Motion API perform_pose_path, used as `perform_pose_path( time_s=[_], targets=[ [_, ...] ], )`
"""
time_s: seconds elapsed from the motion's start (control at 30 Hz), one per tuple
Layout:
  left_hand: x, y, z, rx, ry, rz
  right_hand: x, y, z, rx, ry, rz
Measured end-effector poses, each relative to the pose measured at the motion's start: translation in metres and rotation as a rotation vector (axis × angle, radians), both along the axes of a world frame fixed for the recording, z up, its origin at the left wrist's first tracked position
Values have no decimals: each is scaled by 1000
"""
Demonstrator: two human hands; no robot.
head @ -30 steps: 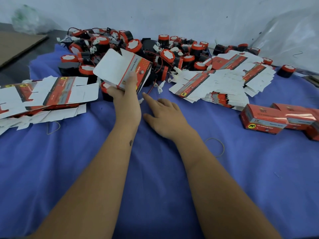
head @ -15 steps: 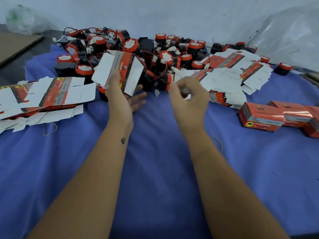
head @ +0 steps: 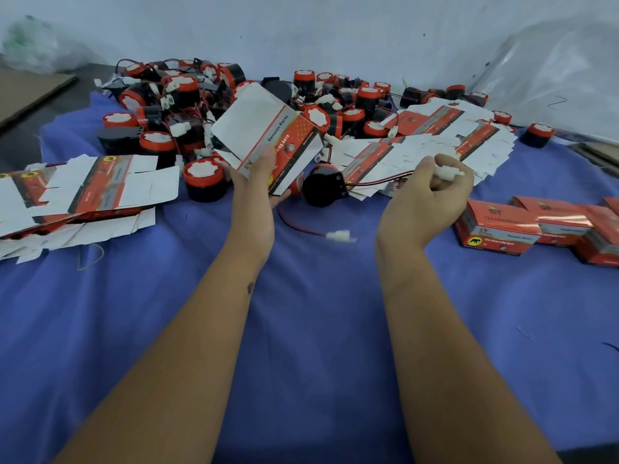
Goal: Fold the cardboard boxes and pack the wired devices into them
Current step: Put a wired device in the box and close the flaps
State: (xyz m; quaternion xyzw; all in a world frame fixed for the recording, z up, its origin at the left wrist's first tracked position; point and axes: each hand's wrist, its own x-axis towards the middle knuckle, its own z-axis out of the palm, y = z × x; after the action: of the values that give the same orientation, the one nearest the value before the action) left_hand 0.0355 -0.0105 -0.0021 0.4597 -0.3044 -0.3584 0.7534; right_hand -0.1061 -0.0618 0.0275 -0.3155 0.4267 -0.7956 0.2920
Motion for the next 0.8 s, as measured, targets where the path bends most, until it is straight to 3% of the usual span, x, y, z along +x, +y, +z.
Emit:
perform_pose_path(
  time_s=[0.17, 0.33, 0.47, 0.63, 0.8],
  targets=[
    [-5, -1, 1, 35, -44, -151, 5, 1, -5, 55, 250, 181],
    [-8, -2, -3, 108, -187, -197, 14, -5, -17, 61, 800, 286],
    [-6, -3, 0, 124, -145, -156, 16, -6, -29, -15, 1144, 270],
    [-7, -3, -1, 113, -111, -144, 19, -9, -34, -85, 1294, 395],
    [-5, -2, 0, 118, -96, -134, 18, -14, -32, 30, 1398, 450]
  ],
)
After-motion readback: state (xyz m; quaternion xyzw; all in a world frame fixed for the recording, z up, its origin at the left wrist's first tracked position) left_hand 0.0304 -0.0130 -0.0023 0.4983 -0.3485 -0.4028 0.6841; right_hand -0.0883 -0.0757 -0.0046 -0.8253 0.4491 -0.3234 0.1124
